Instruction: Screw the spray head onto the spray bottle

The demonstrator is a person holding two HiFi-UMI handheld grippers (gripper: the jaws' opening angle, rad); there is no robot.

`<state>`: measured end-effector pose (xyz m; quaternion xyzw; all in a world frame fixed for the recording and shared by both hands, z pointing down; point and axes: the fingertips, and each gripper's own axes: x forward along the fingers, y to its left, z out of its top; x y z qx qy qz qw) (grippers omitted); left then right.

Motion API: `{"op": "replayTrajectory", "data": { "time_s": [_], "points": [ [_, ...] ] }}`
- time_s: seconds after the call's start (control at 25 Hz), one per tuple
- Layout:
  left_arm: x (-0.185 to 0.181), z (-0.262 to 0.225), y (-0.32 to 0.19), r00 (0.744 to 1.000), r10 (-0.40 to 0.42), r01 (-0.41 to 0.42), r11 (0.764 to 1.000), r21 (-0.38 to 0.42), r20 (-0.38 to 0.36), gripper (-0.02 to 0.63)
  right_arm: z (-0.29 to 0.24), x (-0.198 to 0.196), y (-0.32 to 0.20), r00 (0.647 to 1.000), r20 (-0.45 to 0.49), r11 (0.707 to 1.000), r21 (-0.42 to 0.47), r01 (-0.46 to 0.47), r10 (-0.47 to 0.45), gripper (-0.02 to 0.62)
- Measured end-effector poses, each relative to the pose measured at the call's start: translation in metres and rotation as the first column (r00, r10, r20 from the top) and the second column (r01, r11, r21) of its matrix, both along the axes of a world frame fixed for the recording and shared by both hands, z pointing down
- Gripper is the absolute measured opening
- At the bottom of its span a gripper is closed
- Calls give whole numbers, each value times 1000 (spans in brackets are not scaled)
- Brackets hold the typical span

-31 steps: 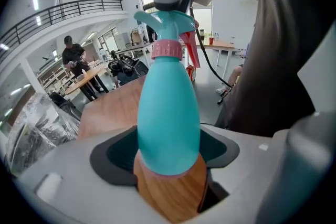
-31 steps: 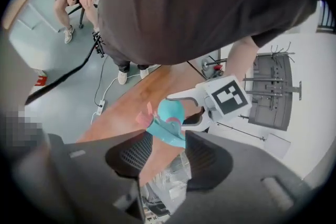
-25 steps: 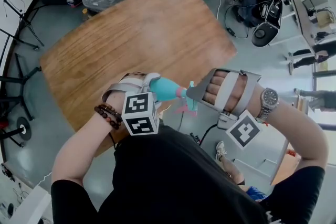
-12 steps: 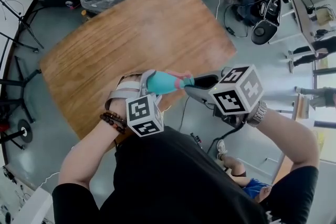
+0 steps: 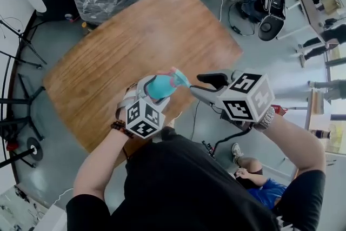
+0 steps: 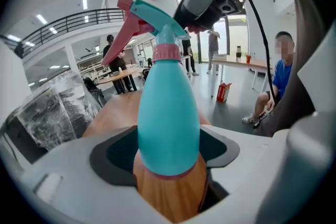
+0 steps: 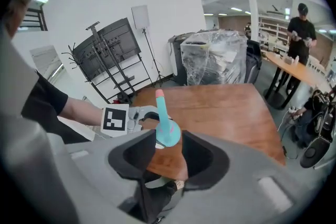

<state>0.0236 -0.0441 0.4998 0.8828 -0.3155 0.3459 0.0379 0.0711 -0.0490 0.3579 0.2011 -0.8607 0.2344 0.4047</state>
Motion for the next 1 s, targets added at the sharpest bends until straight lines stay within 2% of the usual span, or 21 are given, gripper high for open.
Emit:
{"op": "replayTrajectory", "data": {
  "time_s": [0.12,0.24,0.4,0.56,0.68,0.8,1.0],
  "points": [
    [-6,21,-16,993,-80,78,997,-30,-88,377,1,7,-3,999,24,998,50,-29,28,144],
    [-10,38,-36,979,-145,142,989,-27,-143,377,4,14,1,1000,17,994,108,-11,9,144],
    [-15,57,-65,959,-212,212,977,-19,-187,377,7,14,2,999,-11,978,201,52,-51,143],
    [-18,79,-91,931,-291,287,956,-50,-218,377,11,11,1,995,-29,959,267,97,-92,129],
    [-21,92,-106,918,-329,325,944,-59,-219,377,17,9,0,992,-40,950,287,123,-117,117],
    [-19,98,-115,914,-336,334,941,-48,-226,377,27,9,2,990,-49,948,285,140,-131,110],
    [-14,104,-119,930,-312,309,950,-45,-192,379,37,11,-2,993,-37,953,278,121,-115,94]
  ]
}}
